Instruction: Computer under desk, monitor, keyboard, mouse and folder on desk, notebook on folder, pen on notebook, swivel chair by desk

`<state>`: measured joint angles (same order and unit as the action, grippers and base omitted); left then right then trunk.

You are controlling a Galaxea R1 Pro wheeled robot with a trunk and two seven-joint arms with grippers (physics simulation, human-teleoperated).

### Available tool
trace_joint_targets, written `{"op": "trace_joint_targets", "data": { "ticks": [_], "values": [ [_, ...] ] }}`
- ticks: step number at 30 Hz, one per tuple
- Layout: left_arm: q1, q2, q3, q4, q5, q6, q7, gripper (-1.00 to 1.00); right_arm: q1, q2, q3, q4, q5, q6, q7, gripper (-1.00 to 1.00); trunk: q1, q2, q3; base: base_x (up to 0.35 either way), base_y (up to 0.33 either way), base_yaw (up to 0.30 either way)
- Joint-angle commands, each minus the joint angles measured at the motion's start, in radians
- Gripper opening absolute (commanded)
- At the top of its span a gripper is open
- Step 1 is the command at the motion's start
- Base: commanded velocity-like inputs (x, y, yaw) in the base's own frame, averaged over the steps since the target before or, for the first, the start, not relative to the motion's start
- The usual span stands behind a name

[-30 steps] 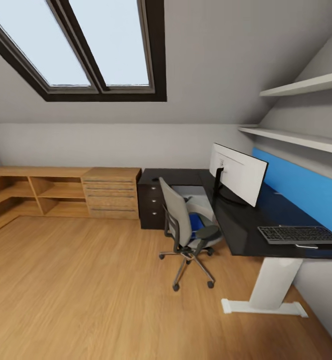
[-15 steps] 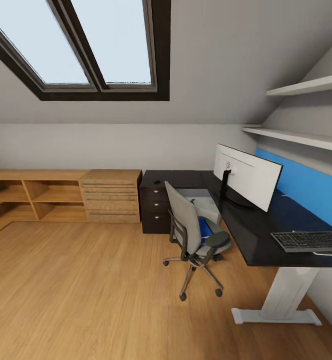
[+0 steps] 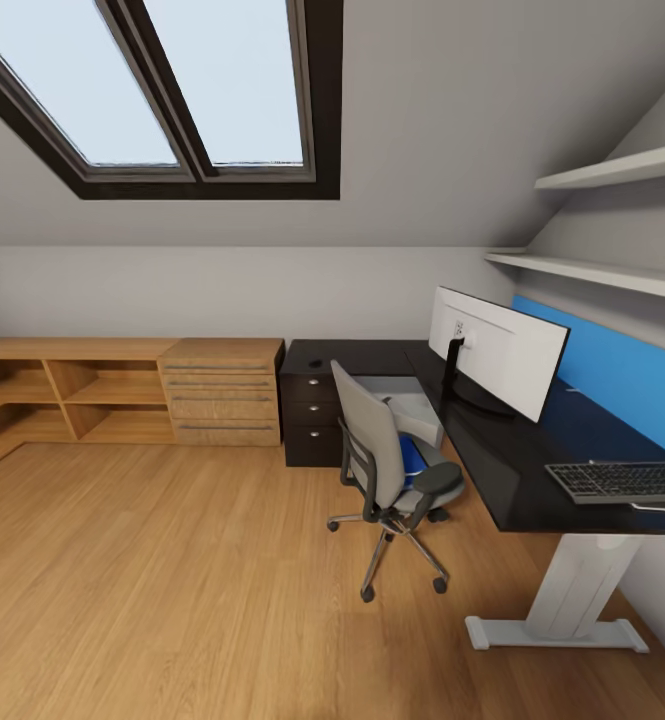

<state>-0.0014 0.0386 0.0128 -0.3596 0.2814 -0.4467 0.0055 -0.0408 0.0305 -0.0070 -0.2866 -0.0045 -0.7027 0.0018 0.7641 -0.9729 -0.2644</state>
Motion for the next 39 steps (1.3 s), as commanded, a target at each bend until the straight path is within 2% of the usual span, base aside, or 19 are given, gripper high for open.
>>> {"op": "trace_joint_targets", "data": {
  "ticks": [1,12,22,35,39],
  "values": [
    [0.0,0.0,0.001,-0.001,0.0,-0.001,0.001,1.0,-0.001,0.0,-0.001,0.001,0.0,-0.003,0.0,1.0,0.004,-0.008,-0.004,0.001,0.001,0.0],
    [0.0,0.001,0.001,-0.002,0.003,0.006,0.003,1.0,-0.001,0.002,-0.001,0.001,-0.001,-0.003,0.0,1.0,0.046,-0.085,-0.039,0.0,0.0,0.0],
    [0.0,0.001,0.001,-0.005,0.002,0.099,0.003,1.0,-0.001,0.002,-0.001,0.001,0.0,-0.003,0.0,1.0,0.085,-0.155,-0.07,0.0,0.0,0.0],
    [0.0,0.003,0.003,-0.007,0.004,0.108,0.003,1.0,-0.001,0.003,-0.001,0.001,-0.002,-0.003,0.0,1.0,0.134,-0.246,-0.111,0.0,0.0,0.0],
    [0.0,0.0,0.006,-0.034,0.003,0.109,0.003,1.0,-0.001,0.002,0.0,0.001,0.0,-0.004,0.001,1.0,0.15,-0.274,-0.123,0.0,0.0,0.0]
  ]
}}
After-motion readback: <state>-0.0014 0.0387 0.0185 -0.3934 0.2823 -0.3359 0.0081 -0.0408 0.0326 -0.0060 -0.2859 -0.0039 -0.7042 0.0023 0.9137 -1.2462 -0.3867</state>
